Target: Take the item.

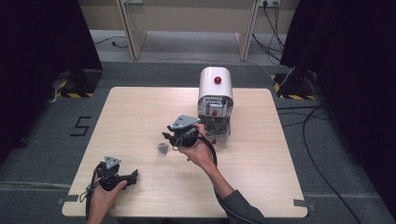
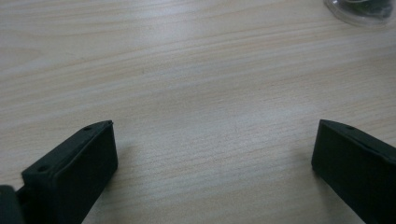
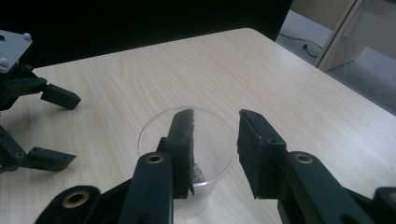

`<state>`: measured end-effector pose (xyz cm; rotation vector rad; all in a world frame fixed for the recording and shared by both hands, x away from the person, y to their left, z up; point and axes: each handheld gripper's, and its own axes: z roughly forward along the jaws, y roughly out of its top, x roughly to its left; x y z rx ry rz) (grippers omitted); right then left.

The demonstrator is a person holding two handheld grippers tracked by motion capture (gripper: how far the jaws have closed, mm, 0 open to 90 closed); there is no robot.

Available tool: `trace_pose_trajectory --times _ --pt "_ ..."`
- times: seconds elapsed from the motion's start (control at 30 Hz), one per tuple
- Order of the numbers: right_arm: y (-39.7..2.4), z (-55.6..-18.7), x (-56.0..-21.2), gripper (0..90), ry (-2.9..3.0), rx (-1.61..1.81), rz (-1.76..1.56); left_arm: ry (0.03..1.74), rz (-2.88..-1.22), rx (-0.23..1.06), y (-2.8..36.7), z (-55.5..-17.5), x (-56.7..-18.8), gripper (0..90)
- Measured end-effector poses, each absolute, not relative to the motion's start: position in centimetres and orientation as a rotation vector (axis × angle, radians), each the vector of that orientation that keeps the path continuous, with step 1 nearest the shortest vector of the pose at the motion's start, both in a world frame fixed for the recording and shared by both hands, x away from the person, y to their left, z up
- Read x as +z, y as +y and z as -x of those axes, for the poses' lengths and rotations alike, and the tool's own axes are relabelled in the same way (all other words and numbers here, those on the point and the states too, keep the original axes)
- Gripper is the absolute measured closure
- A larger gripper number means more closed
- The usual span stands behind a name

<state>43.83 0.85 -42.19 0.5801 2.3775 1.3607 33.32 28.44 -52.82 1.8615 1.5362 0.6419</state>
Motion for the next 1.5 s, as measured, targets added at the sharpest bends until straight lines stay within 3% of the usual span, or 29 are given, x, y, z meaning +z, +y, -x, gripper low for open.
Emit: trace_pose_trajectory --times 0.67,1.5 --pt "-1.5 -42.8 -41.8 55.5 2.329 1.383 -0.627 1.536 -1.861 0.643 28.4 -33.3 -52.8 0.0" --pt "-5.4 -41.6 -42.0 50.6 2.276 1.406 -0.695 1.537 -1.861 0.643 28.4 -33.3 -52.8 0.0"
